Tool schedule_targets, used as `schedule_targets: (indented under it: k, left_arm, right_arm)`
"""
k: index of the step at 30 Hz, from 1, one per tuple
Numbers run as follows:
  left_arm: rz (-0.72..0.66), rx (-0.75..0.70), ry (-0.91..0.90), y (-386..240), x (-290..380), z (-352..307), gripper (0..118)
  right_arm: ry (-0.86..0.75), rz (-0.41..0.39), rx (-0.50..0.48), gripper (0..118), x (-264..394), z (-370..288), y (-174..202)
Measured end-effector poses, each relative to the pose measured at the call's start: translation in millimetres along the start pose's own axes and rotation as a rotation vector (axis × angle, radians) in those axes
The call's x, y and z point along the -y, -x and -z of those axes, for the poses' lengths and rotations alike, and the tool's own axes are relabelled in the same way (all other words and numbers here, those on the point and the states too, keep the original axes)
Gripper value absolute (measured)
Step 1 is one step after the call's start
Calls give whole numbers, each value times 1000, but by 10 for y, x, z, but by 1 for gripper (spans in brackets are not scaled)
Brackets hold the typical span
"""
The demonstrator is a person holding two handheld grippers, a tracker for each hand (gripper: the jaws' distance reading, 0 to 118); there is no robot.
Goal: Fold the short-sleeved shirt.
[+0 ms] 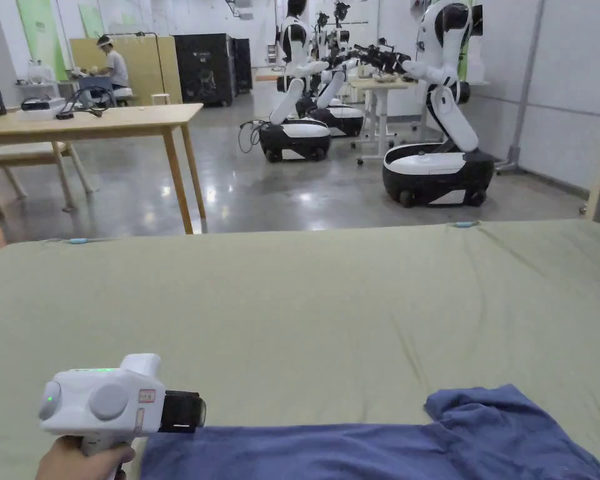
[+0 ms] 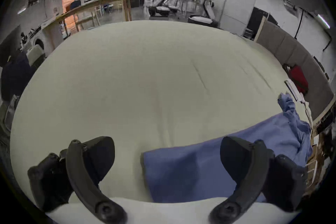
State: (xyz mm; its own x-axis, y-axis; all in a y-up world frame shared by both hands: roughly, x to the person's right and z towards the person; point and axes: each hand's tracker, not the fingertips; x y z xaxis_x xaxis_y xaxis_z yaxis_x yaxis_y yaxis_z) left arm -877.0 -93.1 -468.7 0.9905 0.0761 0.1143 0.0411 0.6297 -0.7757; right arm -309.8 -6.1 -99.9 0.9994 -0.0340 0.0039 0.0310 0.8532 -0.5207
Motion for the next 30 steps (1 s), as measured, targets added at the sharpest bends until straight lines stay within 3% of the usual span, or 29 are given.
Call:
schedule_targets:
  k: [6, 9, 10, 11, 12, 13, 16, 17, 19, 20, 23, 24, 27, 28, 30]
  left_arm:
    - [170, -55, 177, -171, 381, 379, 107]
    - [153, -66, 75, -203, 335, 210, 100]
    - [164, -56, 51, -198, 317, 123, 90]
    - [190, -58, 14, -212, 310, 68, 71]
    - [203, -25, -13, -215, 300, 0, 26]
    - [147, 77, 38, -255, 330, -15, 1]
    - [195, 49, 24, -330, 315, -113, 1]
    - [263, -22, -69, -318, 258, -176, 1]
    - [236, -4, -79, -376, 296, -303, 1]
    - [226, 12, -92, -386, 309, -344, 1]
    - [183, 65, -60, -556, 430, -542, 1]
    - [187, 65, -67, -602, 469, -591, 1]
    - [174, 84, -52, -633, 489, -654, 1]
    - [174, 85, -53, -648, 513, -675, 1]
    - [168, 87, -44, -601, 489, -633, 1]
  right_arm:
    - [15, 5, -10, 0, 21, 81, -56]
    - [19, -3, -18, 0, -10, 85, -23]
    - [21, -9, -28, 0, -33, 124, -25]
    - [22, -15, -34, 0, -62, 167, -28]
    - [21, -27, -47, 0, -127, 230, -38]
    - [22, -36, -57, 0, -225, 325, -54]
    - [17, -69, -69, 0, -607, 785, -145]
    - [15, -71, -71, 0, -700, 943, -181]
    - [69, -84, -79, 1, -927, 1519, -284]
    - [101, -88, -70, 7, -947, 1800, -392]
    - [266, -114, -30, 99, -938, 2698, -517]
    - [325, -116, 21, 109, -883, 3007, -555]
    - [423, -124, 78, 105, -807, 3452, -593]
    - [460, -116, 142, 103, -770, 3546, -574]
    - [527, -100, 158, 92, -720, 3657, -542]
